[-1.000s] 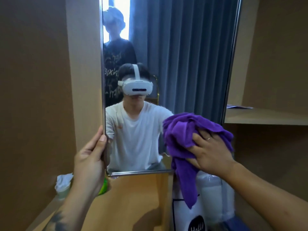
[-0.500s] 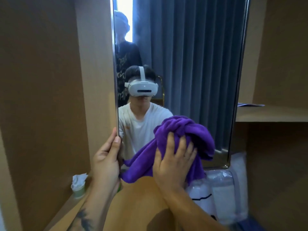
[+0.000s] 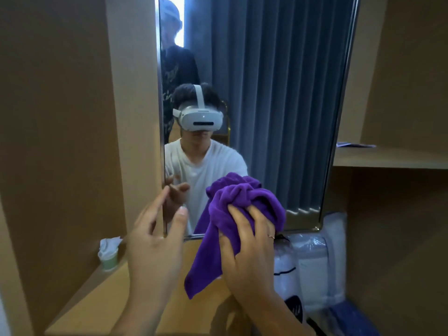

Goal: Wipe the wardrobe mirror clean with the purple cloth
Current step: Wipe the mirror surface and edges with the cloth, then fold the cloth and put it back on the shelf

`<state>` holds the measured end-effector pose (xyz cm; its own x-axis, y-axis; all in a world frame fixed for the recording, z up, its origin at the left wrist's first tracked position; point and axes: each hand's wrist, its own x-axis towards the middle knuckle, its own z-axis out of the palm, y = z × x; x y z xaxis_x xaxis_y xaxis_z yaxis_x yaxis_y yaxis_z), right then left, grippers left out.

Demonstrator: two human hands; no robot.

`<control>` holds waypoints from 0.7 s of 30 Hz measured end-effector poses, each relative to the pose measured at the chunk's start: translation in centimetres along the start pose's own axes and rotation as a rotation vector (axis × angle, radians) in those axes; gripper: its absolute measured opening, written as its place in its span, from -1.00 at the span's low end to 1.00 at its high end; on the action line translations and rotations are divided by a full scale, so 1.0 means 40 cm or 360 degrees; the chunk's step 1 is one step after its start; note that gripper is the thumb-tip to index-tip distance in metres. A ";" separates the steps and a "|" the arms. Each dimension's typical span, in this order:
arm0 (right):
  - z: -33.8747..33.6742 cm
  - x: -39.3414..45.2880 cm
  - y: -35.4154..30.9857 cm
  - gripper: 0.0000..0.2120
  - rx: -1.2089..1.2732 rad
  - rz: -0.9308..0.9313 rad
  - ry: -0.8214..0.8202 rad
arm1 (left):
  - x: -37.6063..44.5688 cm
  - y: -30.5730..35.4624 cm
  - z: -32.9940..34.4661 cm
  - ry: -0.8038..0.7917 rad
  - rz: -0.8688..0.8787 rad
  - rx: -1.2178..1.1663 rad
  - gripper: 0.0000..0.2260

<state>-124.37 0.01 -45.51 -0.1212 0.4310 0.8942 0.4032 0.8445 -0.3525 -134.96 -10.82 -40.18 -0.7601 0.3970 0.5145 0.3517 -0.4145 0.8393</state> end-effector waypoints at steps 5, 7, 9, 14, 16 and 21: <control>-0.054 -0.151 -0.014 -0.48 0.0325 0.0222 -0.0012 | -0.162 -0.040 0.013 -0.0456 -0.0286 -0.0235 -0.73; -0.069 -0.221 -0.025 -0.51 0.0435 0.0380 0.0003 | -0.209 -0.090 0.023 -0.0707 -0.0538 -0.0376 -0.73; -0.077 -0.297 -0.026 -0.53 0.0455 0.0563 -0.0019 | -0.259 -0.144 0.030 -0.0827 -0.0687 -0.0432 -0.70; -0.166 -0.427 0.022 -0.35 0.0872 0.1145 -0.0454 | -0.348 -0.238 0.023 -0.0809 -0.0992 -0.0422 -0.79; -0.198 -0.421 0.042 -0.37 0.1114 0.1404 -0.0566 | -0.360 -0.255 0.022 -0.0805 -0.1058 -0.0442 -0.76; -0.217 -0.336 0.082 -0.41 0.1031 0.1621 -0.0629 | -0.329 -0.207 0.063 -0.0975 -0.1147 -0.0379 -0.77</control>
<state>-113.56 -5.79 -56.30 -0.3249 0.9450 0.0365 -0.0295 0.0285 -0.9992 -126.50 -10.56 -53.46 -0.3102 0.9494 -0.0501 -0.2572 -0.0331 0.9658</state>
